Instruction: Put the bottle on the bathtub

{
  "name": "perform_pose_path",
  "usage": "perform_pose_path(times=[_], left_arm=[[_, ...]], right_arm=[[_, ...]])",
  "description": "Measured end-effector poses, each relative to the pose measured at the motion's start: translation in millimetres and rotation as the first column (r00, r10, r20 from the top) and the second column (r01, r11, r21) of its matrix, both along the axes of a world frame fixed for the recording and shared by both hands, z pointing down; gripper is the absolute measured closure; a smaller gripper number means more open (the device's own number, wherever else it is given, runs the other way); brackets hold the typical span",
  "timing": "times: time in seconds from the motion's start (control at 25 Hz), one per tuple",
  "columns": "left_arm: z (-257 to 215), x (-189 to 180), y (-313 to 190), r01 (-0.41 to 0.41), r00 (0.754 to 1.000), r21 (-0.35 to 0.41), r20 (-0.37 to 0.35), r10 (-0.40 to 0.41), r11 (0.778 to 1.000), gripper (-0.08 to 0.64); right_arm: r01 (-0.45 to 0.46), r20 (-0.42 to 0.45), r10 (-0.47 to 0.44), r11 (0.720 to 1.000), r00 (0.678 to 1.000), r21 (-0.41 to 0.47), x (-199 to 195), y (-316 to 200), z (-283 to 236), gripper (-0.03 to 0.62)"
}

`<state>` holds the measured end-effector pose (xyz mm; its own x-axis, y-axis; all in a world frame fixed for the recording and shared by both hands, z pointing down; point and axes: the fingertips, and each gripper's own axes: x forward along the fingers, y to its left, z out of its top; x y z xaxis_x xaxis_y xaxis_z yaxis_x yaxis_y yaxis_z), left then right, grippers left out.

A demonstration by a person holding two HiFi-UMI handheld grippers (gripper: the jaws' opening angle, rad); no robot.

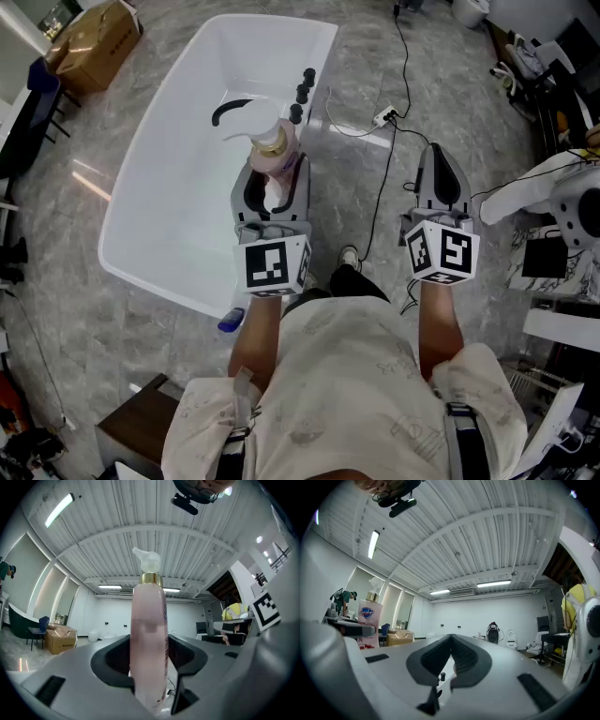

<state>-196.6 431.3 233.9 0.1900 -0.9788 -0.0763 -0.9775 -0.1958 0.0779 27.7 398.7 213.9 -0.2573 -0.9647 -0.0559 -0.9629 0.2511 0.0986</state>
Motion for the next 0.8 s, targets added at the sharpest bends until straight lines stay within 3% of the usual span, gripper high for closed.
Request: perform_pose_path(times=[0.8], left_arm=[[0,19,-5,-0.03,0.999,-0.025,0.025,0.031,0.999,0.331]], right_arm=[[-0.039,0.049,0.041,0.998,0.998,-0.05,32,-3,12,0.603]])
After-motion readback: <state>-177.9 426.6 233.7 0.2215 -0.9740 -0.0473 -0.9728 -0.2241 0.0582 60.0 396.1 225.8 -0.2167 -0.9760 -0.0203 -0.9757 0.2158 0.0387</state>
